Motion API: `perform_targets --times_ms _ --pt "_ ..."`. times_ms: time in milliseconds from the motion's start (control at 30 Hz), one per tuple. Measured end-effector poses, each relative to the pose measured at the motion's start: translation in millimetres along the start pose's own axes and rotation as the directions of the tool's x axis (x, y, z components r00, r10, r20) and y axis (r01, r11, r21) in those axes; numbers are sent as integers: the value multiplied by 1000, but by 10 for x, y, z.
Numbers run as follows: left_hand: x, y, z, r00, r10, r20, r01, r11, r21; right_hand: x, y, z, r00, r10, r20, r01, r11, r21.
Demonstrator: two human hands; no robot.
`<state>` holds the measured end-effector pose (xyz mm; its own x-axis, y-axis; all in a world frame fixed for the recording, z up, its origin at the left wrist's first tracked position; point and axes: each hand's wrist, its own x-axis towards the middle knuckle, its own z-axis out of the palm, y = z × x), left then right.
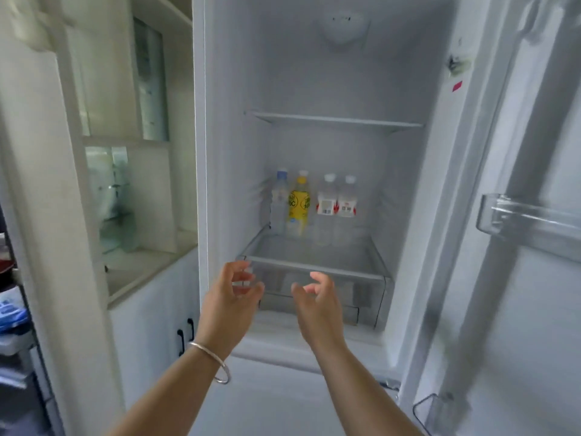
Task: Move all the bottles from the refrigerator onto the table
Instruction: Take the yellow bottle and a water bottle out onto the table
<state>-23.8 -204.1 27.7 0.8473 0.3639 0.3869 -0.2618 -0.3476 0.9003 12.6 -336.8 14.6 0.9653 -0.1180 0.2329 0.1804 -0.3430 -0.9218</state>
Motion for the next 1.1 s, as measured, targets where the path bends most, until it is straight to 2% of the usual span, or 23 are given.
perform_targets --times_ms 133,300,467,633,833,967,1100 --pt "684 -250 204 999 -18 40 20 998 -54 728 40 198 1000 9 -28 -8 999 33" --pt "1568 -497 667 990 -110 91 131 956 -264 1624 102 416 996 29 -89 -28 1000 12" --pt "2399 -590 1187 981 -115 156 159 938 -308 2394 118 713 991 36 -133 -36 999 -2" --pt "3072 -748 1609 991 -125 47 133 936 -326 2995 133 873 995 55 -84 -61 996 -63" --pt "3452 -1001 1865 982 -79 -174 40 975 -221 3556 302 1027 993 86 -79 -88 996 -23" --pt "3638 -984 1933 962 -34 -272 -47 957 -288 3812 391 1248 981 50 -185 -45 999 30" --pt "3762 -1098 2016 968 -14 -252 -72 942 -329 3986 489 1414 968 28 -248 -3 995 103"
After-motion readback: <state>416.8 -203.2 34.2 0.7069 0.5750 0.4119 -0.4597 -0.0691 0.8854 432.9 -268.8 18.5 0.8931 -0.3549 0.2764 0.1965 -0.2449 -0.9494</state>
